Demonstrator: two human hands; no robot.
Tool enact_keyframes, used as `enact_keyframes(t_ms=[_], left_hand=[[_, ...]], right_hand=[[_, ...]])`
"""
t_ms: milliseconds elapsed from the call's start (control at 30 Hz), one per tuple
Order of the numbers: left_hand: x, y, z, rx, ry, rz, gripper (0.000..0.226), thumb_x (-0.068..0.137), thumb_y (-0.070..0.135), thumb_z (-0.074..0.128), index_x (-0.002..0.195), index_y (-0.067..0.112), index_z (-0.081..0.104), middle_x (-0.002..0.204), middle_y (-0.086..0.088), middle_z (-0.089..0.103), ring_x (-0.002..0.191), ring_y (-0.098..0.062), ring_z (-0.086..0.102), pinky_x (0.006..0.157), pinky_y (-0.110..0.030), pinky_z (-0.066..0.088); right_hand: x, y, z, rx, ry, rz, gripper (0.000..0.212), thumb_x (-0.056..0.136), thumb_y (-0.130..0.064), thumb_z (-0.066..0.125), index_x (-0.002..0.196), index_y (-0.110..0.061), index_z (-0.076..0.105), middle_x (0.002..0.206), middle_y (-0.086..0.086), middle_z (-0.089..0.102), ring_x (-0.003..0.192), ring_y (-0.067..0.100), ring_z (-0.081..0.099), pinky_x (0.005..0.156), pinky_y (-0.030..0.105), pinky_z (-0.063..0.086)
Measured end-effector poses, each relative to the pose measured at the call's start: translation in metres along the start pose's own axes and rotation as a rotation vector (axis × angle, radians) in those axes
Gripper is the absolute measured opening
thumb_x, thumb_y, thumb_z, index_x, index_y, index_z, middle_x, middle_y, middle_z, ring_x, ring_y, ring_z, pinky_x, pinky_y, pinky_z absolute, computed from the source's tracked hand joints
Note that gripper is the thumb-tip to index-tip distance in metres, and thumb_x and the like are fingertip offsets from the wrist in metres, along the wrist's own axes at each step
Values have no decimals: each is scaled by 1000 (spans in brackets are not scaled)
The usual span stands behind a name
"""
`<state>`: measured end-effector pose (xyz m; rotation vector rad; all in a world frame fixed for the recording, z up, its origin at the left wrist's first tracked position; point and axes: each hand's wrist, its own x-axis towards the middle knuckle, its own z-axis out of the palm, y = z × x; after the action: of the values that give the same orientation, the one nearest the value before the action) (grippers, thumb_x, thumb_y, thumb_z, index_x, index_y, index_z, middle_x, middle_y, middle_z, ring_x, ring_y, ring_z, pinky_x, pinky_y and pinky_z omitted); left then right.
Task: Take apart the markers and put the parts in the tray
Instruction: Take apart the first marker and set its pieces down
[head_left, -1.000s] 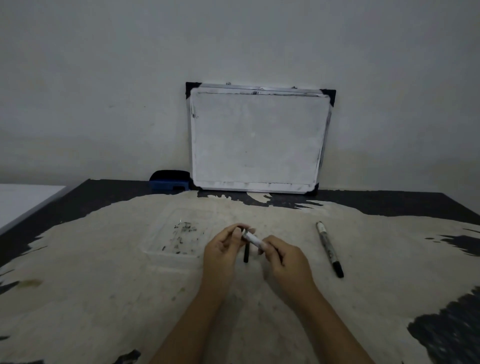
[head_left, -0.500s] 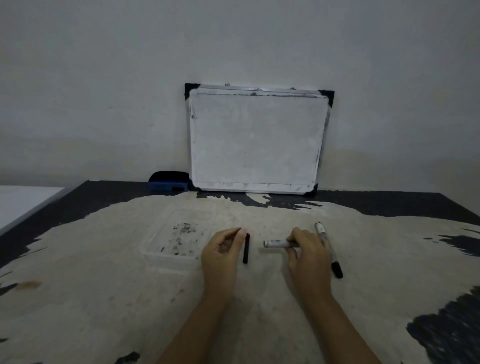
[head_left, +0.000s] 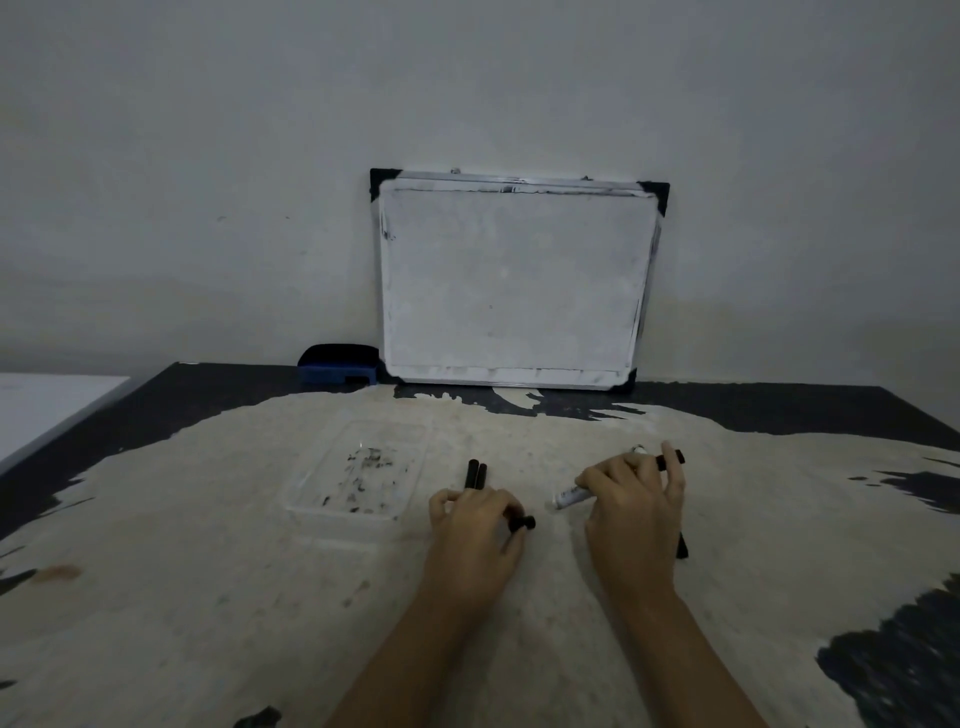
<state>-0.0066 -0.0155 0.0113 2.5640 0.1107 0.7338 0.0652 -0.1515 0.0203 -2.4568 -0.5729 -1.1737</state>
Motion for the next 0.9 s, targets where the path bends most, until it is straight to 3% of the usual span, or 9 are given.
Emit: enact_keyframes(t_ms=[100,233,533,900], left_hand=[[-1,-1,2,15,-18,20,15,87,32,52,100,29,60,104,12,62,106,-6,50,91,-23,13],[-1,-1,2,19,-1,32,21,85,34,53,104,29,61,107,12,60,109,-6,48,88,-21,9],[-1,-1,3,33,1,42,24,86,38,53,107,31,60,111,12,55,112,-5,45,85,-20,6],[-1,-5,6,34,51,36,18,84,36,52,100,31,61,106,12,54,109,-5,46,88,-21,6]], right_hand=[[-1,-1,1,-14,-2,-45,37,73,-6,36,63,-16,71,62,1,69,72,26,64,112,43,13],[0,-2,2,6,8,-99,28,74,-4,47,63,-15,70,63,2,69,73,26,65,111,46,20],[-1,-2,4,9,23,-100,34,75,-10,38,60,-15,69,60,2,67,73,27,64,113,42,14],[-2,-5,5,7,-74,-35,32,72,-9,40,58,-17,68,57,0,67,69,26,63,106,47,25]])
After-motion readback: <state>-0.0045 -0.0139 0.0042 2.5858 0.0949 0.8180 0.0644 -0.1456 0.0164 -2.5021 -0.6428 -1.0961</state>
